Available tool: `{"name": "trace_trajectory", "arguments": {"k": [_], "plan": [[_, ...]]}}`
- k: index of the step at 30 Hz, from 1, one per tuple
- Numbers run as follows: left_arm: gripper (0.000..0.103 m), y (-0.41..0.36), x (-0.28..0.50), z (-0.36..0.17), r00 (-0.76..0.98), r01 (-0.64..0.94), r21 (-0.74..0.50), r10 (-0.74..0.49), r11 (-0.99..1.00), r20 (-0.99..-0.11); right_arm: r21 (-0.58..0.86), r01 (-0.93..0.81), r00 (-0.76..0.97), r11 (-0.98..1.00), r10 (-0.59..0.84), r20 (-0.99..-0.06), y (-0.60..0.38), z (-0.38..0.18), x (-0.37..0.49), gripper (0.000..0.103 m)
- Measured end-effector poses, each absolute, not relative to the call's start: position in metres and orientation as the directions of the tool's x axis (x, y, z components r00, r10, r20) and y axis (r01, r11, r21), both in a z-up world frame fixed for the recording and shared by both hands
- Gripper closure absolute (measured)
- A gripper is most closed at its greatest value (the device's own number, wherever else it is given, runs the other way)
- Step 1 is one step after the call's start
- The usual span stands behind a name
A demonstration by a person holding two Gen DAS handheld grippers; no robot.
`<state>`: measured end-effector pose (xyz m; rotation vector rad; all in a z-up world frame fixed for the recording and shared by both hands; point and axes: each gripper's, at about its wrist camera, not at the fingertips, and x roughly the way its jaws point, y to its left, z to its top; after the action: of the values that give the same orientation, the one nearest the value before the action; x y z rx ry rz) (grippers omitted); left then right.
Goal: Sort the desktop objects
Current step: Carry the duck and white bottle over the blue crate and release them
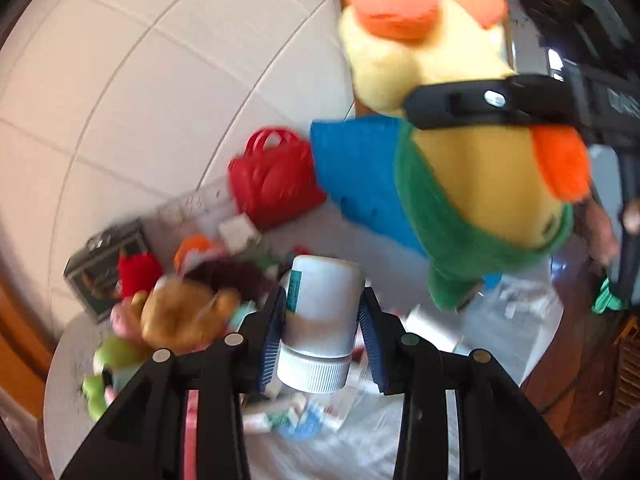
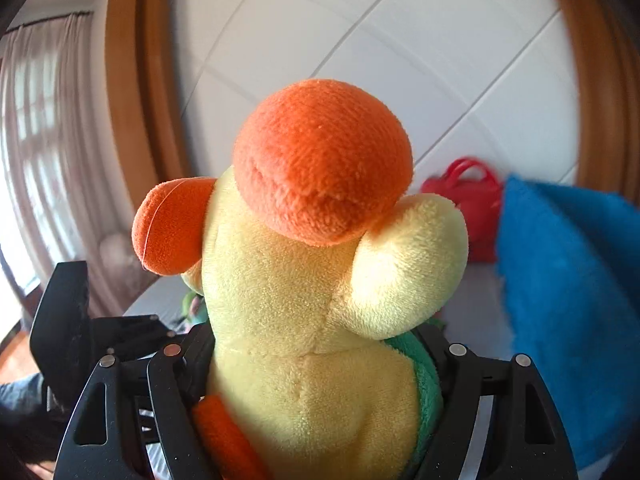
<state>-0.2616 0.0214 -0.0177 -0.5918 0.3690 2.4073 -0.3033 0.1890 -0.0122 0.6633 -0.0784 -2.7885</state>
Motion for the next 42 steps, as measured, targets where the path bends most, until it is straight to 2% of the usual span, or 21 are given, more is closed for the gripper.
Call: {"name": "trace_trajectory", "arguments": {"k": [6,11,16,19,24,25,26,27,28,29,30,35,42], "plan": [[0.066,0.129,-0.273,0.04,-0.658,-0.719,0.095,0.63,-0.689,-0.412,0.103,0.049,-0.95,-0.993,-0.079,-0.302,0.281,0.044,-0.248,0.025],[0.066,0.23,-0.279,0.07,-0.612,-0.773,0.093,0.698,-0.628,-0.372,0.129,-0.105,-0.963,-0.986,0.069,-0.259,0.376,0.072,-0.222,0.025],[0.066,0.322,-0.294,0.086,-0.59,-0.792,0.1,0.714,-0.602,-0.377,0.135,-0.225,-0.939,-0.965,0.178,-0.293,0.479,0.08,-0.219,0.025],[0.066,0.364,-0.304,0.089,-0.59,-0.79,0.1,0.706,-0.605,-0.392,0.156,-0.254,-0.929,-0.955,0.196,-0.313,0.534,0.08,-0.219,0.025],[0.066,0.415,-0.314,0.088,-0.613,-0.769,0.142,0.656,-0.623,-0.441,0.212,-0.285,-0.907,-0.935,0.191,-0.375,0.613,0.048,-0.257,0.024],[0.065,0.424,-0.318,0.087,-0.623,-0.761,0.155,0.64,-0.63,-0.45,0.212,-0.299,-0.901,-0.93,0.202,-0.384,0.623,0.045,-0.26,0.021],[0.059,0.432,-0.316,0.089,-0.641,-0.745,0.171,0.622,-0.644,-0.451,0.215,-0.314,-0.895,-0.925,0.213,-0.392,0.634,0.042,-0.26,0.014],[0.043,0.439,-0.318,0.09,-0.662,-0.727,0.189,0.6,-0.66,-0.449,0.223,-0.328,-0.889,-0.918,0.22,-0.401,0.644,0.039,-0.266,0.012],[0.034,0.443,-0.32,0.091,-0.683,-0.708,0.203,0.581,-0.677,-0.443,0.237,-0.341,-0.888,-0.91,0.229,-0.398,0.652,0.037,-0.271,0.011],[0.02,0.445,-0.322,0.092,-0.698,-0.693,0.206,0.572,-0.691,-0.43,0.25,-0.346,-0.891,-0.904,0.233,-0.39,0.661,0.035,-0.272,0.003],[0.017,0.447,-0.325,0.094,-0.712,-0.678,0.202,0.565,-0.707,-0.416,0.257,-0.36,-0.884,-0.897,0.241,-0.399,0.669,0.035,-0.273,0.0],[0.017,0.444,-0.331,0.099,-0.739,-0.636,0.156,0.538,-0.755,-0.406,0.275,-0.343,-0.89,-0.898,0.218,-0.399,0.682,0.039,-0.299,0.0],[0.017,0.43,-0.335,0.082,-0.768,-0.586,0.157,0.482,-0.795,-0.422,0.242,-0.301,-0.906,-0.922,0.198,-0.375,0.642,0.043,-0.289,0.0]]}}
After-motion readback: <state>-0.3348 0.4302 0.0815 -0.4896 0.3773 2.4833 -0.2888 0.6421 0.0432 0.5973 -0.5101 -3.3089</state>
